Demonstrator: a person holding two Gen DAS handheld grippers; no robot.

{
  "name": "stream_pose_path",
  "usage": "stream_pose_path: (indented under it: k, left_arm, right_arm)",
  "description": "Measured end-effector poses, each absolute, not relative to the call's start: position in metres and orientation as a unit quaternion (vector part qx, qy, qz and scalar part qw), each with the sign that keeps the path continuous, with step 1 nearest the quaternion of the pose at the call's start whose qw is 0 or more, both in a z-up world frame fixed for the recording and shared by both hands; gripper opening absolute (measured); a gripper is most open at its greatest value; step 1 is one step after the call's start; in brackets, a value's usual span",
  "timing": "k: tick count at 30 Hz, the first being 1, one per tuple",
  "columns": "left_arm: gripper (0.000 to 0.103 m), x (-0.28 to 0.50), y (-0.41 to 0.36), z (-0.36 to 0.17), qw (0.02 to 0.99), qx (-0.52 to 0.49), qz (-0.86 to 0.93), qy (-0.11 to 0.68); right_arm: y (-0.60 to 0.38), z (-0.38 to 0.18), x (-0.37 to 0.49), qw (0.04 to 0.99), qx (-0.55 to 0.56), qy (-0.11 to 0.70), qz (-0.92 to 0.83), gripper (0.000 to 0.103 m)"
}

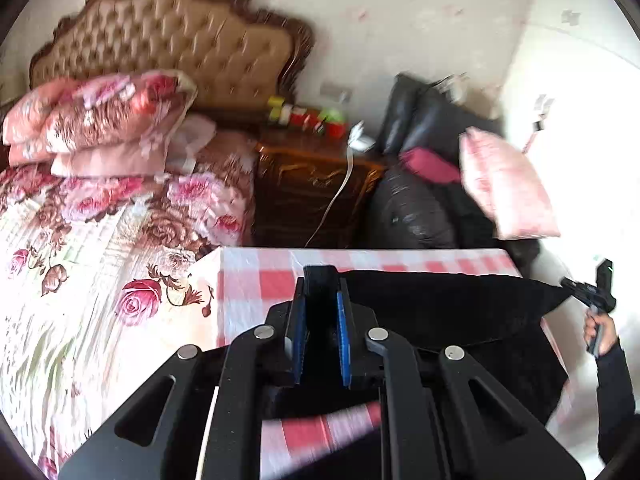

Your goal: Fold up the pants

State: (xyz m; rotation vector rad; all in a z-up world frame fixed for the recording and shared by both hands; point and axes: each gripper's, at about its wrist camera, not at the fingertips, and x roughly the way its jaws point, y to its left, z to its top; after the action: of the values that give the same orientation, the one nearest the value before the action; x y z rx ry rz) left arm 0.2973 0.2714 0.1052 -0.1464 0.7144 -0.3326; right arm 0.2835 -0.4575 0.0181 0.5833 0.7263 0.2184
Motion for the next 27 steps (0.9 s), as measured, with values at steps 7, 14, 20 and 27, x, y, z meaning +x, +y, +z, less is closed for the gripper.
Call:
stream_pose_path:
  k: [7, 14, 20, 27]
  left_arm:
    - [0.013, 0.091, 0.279, 0.042, 0.934, -0.077, -0.168, 0.307]
    - [0.027, 0.0, 0.281, -0.09, 0.902, -0.145, -0.097, 0.395]
    - [0.053, -0.035, 0.319, -0.104, 0.866, -0.33, -0.08, 0.368]
    - [0.052, -0.039, 0.331, -0.136, 0.758, -0.54, -0.098, 0.352]
  right_arm:
    - [-0.468, -0.014, 0.136, 0.887, 0.311, 0.334, 0.075, 0.011]
    - [-0.48, -0.088, 0.079, 0.841, 0.361, 0.402, 0.006, 0.038]
    - [-0.473, -0.087, 0.043, 0.823, 0.417, 0.386, -0.001, 0.07]
    - [-0.457, -0.087, 0.054, 0.799, 0.456, 0.391, 0.025, 0.071]
